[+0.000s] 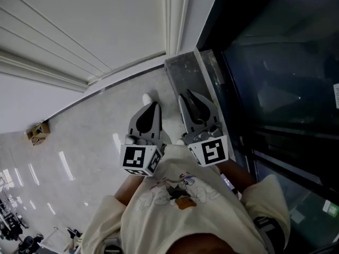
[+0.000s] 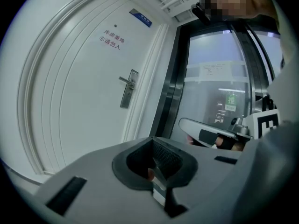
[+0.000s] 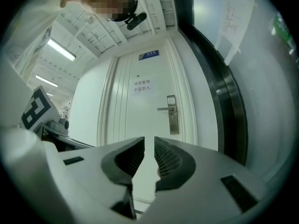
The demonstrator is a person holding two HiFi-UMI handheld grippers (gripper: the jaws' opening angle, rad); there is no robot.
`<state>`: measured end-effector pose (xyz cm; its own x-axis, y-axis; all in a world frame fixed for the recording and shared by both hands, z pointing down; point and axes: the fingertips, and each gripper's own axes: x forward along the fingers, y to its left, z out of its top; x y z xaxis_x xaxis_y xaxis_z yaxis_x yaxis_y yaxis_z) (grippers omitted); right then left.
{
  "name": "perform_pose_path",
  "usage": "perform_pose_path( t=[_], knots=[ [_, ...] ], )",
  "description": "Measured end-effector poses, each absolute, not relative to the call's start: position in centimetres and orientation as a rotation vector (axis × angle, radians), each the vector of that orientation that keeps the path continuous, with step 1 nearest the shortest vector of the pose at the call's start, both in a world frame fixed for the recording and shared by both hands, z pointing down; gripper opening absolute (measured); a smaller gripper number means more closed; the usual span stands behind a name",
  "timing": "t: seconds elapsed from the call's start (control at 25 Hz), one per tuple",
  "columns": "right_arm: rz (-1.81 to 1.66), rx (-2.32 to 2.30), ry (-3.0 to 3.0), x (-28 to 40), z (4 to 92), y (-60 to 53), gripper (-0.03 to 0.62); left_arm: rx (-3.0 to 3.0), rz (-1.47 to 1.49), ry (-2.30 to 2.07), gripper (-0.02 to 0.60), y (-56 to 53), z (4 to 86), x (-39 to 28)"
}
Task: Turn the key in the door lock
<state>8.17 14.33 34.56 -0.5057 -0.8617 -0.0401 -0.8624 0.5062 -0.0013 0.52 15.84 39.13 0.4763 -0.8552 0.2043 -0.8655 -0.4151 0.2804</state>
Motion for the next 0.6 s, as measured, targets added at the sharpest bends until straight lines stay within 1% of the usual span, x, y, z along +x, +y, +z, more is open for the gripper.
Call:
perform_pose_path(
  t=[0.12,0.32,0.44,0.6],
  knots=[
    [0.082,-1.564,2.690,5.4,34.8,7.5,0.069,2.385,0.039,-1.444,0.006,9.4,39.5,-2.1],
    [-0.001,-1.643,2.631,2.4,34.5,-4.5,0.074,2.448,0.041,-1.425,0.006,-0.5,37.5,-5.8],
    [0.010,-1.711,2.603,1.5,33.8,-9.3,0.080,2.461,0.041,-1.397,0.006,-5.0,37.0,-7.6],
    [0.118,-1.767,2.622,0.7,32.3,-13.7,0.084,2.468,0.037,-1.371,0.006,-9.8,36.1,-8.4]
  ],
)
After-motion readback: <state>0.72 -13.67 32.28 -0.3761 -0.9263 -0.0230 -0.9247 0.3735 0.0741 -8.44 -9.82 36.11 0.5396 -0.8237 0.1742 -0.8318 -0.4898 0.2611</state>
